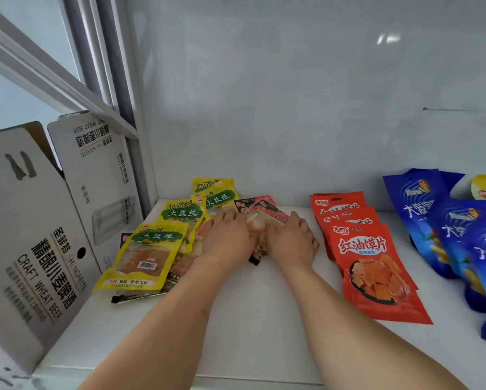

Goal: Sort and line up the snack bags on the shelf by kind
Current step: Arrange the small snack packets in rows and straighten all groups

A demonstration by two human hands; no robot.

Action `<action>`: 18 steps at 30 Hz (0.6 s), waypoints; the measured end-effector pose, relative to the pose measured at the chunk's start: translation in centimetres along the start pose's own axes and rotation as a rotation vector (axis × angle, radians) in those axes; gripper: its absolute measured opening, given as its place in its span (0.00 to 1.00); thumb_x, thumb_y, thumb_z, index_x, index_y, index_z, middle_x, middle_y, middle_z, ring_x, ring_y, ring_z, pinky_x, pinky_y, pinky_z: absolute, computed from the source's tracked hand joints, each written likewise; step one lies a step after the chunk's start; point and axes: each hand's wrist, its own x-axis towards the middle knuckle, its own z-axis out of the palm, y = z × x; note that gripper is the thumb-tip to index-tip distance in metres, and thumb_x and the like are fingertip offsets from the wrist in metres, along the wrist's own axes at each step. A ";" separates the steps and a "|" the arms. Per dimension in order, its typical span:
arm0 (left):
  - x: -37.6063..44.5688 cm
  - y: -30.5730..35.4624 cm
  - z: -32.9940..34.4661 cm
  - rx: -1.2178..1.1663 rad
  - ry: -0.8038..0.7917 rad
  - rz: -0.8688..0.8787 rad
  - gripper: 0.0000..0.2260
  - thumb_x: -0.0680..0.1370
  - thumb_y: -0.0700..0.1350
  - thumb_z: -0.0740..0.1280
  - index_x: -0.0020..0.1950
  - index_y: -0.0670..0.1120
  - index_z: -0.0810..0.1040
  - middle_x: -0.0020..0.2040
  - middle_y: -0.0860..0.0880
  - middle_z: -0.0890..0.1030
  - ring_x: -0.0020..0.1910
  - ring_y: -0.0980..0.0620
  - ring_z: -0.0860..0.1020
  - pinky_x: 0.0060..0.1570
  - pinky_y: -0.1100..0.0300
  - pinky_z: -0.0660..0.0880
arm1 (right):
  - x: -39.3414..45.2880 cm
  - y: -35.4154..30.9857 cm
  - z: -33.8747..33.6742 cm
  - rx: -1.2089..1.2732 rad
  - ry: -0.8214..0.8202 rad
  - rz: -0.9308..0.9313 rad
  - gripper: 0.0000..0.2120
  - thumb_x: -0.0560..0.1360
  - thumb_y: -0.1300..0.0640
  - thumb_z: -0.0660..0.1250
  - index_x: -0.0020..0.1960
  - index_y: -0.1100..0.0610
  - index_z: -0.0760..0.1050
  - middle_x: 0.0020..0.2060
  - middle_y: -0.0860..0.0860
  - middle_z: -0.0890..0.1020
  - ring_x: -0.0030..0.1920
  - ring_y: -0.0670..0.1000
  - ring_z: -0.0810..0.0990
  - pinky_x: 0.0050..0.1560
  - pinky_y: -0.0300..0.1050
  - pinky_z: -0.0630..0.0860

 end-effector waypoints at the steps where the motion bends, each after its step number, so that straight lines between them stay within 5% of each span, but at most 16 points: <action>1: 0.3 0.0 0.4 -0.022 -0.050 -0.007 0.27 0.81 0.55 0.60 0.78 0.47 0.63 0.77 0.44 0.66 0.78 0.43 0.59 0.73 0.47 0.60 | 0.0 0.0 -0.2 -0.022 -0.008 0.027 0.32 0.78 0.41 0.57 0.76 0.57 0.59 0.70 0.58 0.69 0.71 0.60 0.66 0.69 0.56 0.61; 5: 0.8 -0.1 1.3 -0.072 -0.136 -0.042 0.32 0.81 0.57 0.61 0.80 0.45 0.57 0.80 0.44 0.61 0.79 0.41 0.56 0.75 0.44 0.59 | 0.3 -0.2 -0.8 -0.019 -0.045 0.047 0.32 0.79 0.40 0.55 0.75 0.59 0.59 0.68 0.59 0.73 0.68 0.61 0.69 0.67 0.56 0.64; 11: 0.8 0.1 0.9 -0.168 -0.139 -0.052 0.36 0.77 0.58 0.67 0.80 0.45 0.58 0.79 0.45 0.62 0.78 0.41 0.58 0.74 0.45 0.61 | 1.1 -1.2 -1.9 0.369 -0.066 0.173 0.32 0.80 0.45 0.59 0.77 0.62 0.55 0.67 0.59 0.75 0.65 0.61 0.75 0.58 0.51 0.72; 13: 0.9 0.2 0.6 -0.228 -0.144 -0.071 0.38 0.75 0.58 0.70 0.79 0.46 0.60 0.78 0.44 0.63 0.78 0.42 0.58 0.74 0.46 0.62 | 1.6 -1.2 -1.9 0.531 -0.070 0.276 0.28 0.78 0.48 0.62 0.72 0.63 0.64 0.57 0.59 0.80 0.52 0.59 0.80 0.47 0.49 0.74; 15: 1.0 0.1 0.4 -0.284 -0.171 -0.092 0.42 0.70 0.62 0.72 0.78 0.47 0.61 0.78 0.44 0.65 0.77 0.42 0.59 0.75 0.47 0.60 | 1.7 -1.0 -2.2 0.630 -0.093 0.337 0.18 0.76 0.50 0.64 0.59 0.62 0.71 0.44 0.57 0.79 0.34 0.53 0.75 0.32 0.43 0.70; 18: 1.7 -0.4 0.7 -0.320 -0.154 -0.104 0.49 0.55 0.72 0.67 0.73 0.51 0.68 0.70 0.47 0.74 0.72 0.43 0.68 0.70 0.46 0.67 | 1.5 -0.5 -2.9 0.670 -0.158 0.348 0.18 0.75 0.53 0.68 0.58 0.65 0.74 0.42 0.54 0.79 0.31 0.48 0.71 0.27 0.41 0.63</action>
